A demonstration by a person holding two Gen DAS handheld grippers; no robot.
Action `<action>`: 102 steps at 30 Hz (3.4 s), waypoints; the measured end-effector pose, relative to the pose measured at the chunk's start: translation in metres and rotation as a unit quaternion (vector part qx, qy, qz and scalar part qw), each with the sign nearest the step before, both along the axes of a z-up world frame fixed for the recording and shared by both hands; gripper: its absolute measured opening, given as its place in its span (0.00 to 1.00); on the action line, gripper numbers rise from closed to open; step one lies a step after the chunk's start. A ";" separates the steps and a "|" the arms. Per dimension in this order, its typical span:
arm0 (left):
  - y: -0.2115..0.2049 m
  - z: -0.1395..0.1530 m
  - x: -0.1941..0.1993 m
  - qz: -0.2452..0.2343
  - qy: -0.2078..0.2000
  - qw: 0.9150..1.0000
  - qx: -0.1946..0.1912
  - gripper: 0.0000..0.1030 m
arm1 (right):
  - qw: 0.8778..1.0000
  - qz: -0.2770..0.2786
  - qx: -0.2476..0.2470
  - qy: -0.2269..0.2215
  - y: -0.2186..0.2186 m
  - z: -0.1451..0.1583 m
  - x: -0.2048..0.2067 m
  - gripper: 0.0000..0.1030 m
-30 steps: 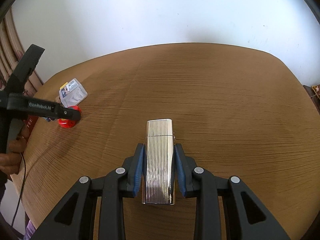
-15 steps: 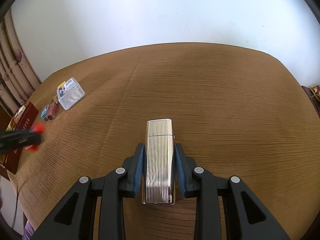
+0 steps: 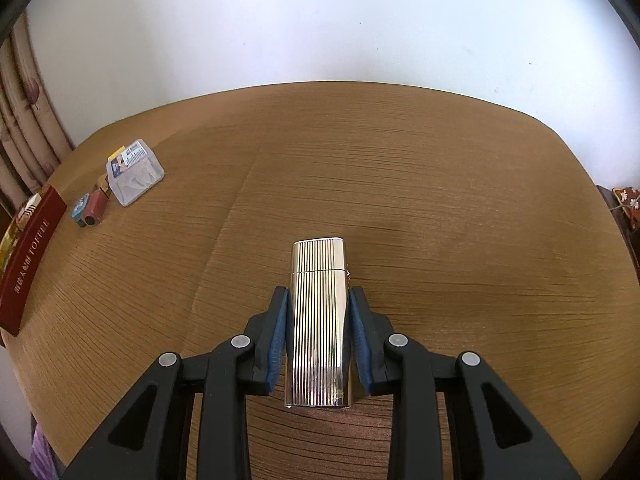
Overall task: Organize rigid objects
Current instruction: 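Place the red tape measure in the tin with the left gripper while the right carries the lighter, then lower the silver lighter into the tin and open the right gripper, then grasp the small blue keychain tin with the left gripper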
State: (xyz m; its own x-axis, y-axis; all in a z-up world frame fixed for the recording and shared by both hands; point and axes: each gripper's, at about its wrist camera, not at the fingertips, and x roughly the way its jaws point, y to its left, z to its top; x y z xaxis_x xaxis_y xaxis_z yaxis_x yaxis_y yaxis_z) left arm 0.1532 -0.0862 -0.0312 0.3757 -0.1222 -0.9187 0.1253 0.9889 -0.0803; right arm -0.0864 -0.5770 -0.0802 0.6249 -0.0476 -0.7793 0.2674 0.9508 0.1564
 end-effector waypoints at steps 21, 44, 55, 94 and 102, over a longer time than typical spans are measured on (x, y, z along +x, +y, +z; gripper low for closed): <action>-0.011 -0.044 0.022 -0.027 -0.013 0.999 0.039 0.47 | 0.999 0.025 -0.019 -0.022 0.040 0.049 0.023 0.27; 0.102 0.036 -0.112 0.182 -0.169 0.968 0.031 0.56 | 0.950 0.283 0.112 -0.073 0.284 0.166 0.095 0.27; 0.153 0.011 -0.103 0.232 -0.119 0.965 -0.023 0.56 | 0.912 0.392 0.112 0.039 0.443 0.100 0.149 0.27; -0.043 0.029 -0.060 -0.008 -0.065 0.993 -0.101 0.56 | 0.988 -0.019 -0.152 0.017 0.064 -0.008 0.031 0.79; -0.157 0.009 0.021 -0.061 -0.034 0.997 -0.031 0.56 | 0.995 -0.007 -0.104 -0.003 0.061 -0.010 0.038 0.85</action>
State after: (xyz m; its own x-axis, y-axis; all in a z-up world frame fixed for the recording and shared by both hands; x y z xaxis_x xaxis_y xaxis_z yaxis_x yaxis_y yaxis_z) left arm 0.1739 -0.2430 -0.0217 0.4159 -0.2269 -0.8806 0.2514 0.9593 -0.1284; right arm -0.0481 -0.5158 -0.0904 0.6268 -0.2162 -0.7486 0.2813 0.9587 -0.0414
